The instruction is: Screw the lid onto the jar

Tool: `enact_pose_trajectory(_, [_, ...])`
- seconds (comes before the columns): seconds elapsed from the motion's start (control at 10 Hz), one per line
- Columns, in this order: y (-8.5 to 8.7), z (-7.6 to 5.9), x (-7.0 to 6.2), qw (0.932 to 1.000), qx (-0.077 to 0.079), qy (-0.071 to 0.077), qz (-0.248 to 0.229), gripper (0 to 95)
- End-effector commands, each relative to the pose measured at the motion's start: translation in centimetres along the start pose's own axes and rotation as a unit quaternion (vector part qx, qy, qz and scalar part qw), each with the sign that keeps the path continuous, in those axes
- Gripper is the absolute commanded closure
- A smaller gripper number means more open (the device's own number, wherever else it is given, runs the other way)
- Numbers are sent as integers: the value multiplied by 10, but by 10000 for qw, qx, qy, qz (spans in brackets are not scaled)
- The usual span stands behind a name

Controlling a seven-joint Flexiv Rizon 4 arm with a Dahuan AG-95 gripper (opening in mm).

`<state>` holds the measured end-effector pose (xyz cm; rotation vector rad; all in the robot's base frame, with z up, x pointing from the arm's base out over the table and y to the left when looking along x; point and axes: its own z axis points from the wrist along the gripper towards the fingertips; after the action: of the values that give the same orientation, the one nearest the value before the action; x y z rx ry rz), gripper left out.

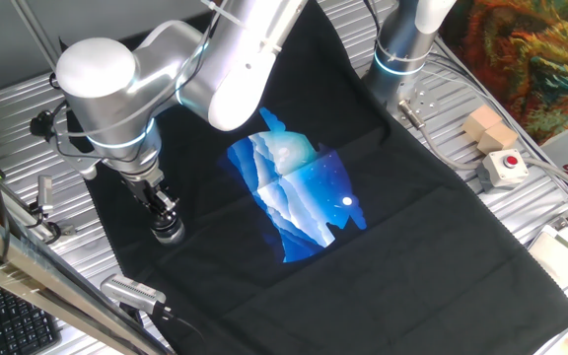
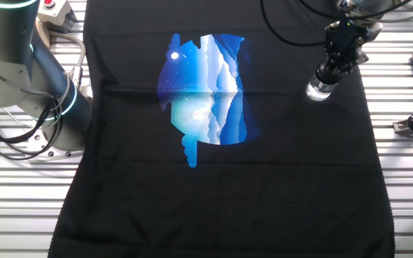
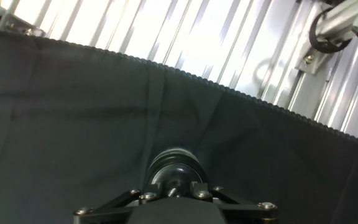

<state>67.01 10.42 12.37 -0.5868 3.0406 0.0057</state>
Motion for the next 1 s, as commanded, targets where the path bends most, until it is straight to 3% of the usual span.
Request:
enact_pose_trajectory(0.1, [0,0,0,9999,-7,-5,142,950])
enact_pose_trajectory(1.0, [-1,0,0,9964,-28,-51,849,950])
